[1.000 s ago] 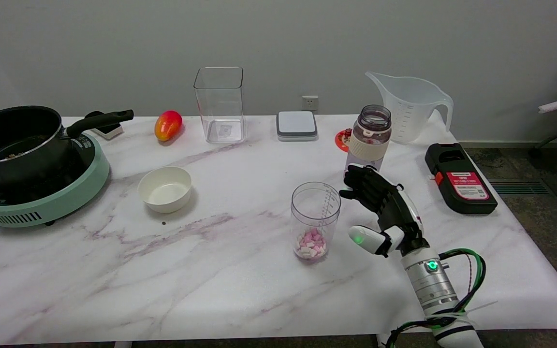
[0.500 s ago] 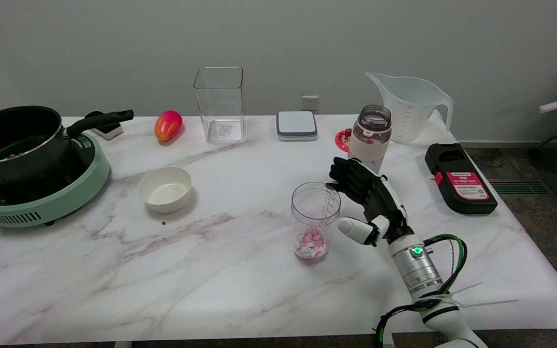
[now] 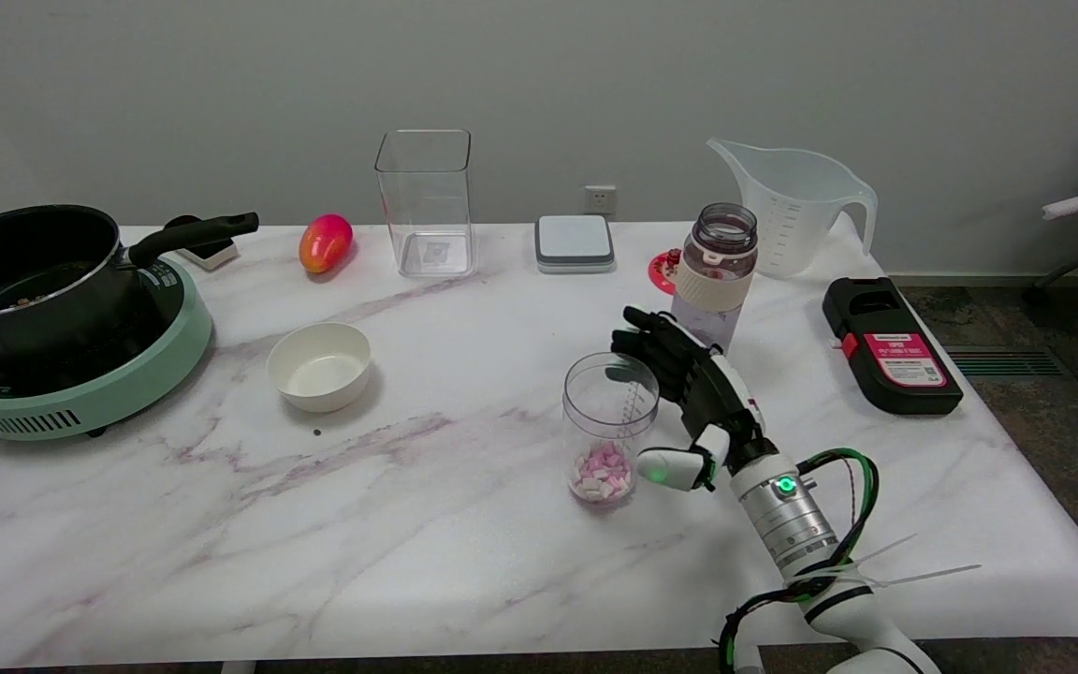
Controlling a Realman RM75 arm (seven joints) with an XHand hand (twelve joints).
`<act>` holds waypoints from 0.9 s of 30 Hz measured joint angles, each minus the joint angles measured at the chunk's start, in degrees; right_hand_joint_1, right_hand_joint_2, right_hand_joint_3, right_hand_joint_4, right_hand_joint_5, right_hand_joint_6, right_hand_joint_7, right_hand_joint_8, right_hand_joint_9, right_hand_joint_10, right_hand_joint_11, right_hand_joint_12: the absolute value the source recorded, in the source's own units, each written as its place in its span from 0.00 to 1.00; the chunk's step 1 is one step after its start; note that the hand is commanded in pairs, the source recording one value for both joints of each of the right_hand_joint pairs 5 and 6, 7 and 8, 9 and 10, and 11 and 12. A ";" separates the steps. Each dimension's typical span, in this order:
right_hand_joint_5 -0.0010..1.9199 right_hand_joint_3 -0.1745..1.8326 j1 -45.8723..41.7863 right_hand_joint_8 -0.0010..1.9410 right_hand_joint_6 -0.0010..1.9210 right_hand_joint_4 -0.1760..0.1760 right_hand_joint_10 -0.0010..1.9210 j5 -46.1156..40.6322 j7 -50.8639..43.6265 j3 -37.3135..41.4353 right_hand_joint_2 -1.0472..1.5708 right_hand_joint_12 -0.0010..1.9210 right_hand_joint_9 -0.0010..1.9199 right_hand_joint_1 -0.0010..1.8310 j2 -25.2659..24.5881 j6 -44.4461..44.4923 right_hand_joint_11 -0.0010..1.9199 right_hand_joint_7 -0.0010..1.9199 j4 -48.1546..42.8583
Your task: Pick up the measuring cup.
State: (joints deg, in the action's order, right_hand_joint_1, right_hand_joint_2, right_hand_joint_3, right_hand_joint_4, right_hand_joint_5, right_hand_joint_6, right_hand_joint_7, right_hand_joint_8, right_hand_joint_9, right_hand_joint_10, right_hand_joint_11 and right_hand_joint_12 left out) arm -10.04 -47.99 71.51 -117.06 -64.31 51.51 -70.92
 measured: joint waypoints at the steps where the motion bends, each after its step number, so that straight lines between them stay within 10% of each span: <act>1: 0.17 0.48 0.03 0.26 0.17 0.50 0.25 0.27 0.03 -0.03 0.16 0.31 0.25 0.69 -0.03 -0.12 0.31 0.26 0.07; 22: 0.16 0.60 1.59 0.25 0.16 0.50 0.25 5.03 0.42 -0.09 0.33 0.30 0.25 0.74 -1.69 -3.72 0.30 0.26 2.19; 27: 0.27 0.55 2.02 0.27 0.27 0.50 0.29 5.47 0.43 0.01 0.52 0.46 0.29 0.79 -2.10 -4.26 0.46 0.28 2.63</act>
State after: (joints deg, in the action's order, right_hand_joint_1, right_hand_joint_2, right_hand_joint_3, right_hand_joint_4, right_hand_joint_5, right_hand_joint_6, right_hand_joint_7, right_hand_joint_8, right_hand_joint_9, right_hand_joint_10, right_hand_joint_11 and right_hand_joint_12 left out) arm -8.02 -42.52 71.94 -117.06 -66.41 47.25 -68.28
